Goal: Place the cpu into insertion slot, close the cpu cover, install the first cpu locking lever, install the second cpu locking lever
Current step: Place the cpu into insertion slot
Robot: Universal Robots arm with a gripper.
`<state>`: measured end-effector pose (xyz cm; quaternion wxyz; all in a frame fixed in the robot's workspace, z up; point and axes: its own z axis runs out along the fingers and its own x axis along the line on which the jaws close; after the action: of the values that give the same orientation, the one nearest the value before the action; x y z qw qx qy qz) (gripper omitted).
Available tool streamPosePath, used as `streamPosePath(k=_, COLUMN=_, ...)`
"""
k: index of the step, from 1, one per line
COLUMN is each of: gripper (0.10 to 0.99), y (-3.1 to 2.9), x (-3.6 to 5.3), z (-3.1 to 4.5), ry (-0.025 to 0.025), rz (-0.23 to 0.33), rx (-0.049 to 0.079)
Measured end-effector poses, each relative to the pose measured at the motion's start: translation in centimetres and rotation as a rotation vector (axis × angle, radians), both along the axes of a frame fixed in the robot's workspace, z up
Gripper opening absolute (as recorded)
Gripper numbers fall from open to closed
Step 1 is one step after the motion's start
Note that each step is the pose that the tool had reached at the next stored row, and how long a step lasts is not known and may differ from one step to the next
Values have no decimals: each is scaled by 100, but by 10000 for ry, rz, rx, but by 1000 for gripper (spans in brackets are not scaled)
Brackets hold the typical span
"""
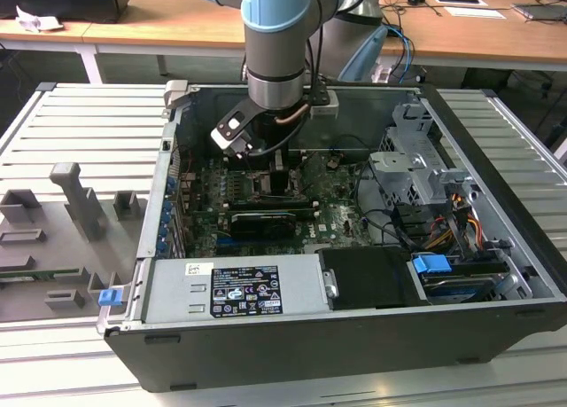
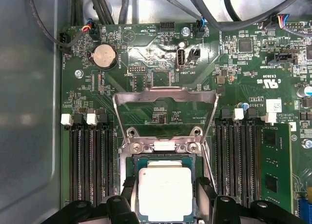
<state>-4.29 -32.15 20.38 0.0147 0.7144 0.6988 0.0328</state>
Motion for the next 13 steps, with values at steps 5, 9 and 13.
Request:
streamPosePath(k=5, gripper=600, y=0, x=0, z=106, ry=1, rz=0, rx=-7)
streamPosePath(k=9, gripper=588, y=0, x=0, z=157, ry=2, rz=1, rx=-14)
streamPosePath(k=13, gripper=455, y=-1, x=0, z=174, ry=1, rz=0, rx=-12)
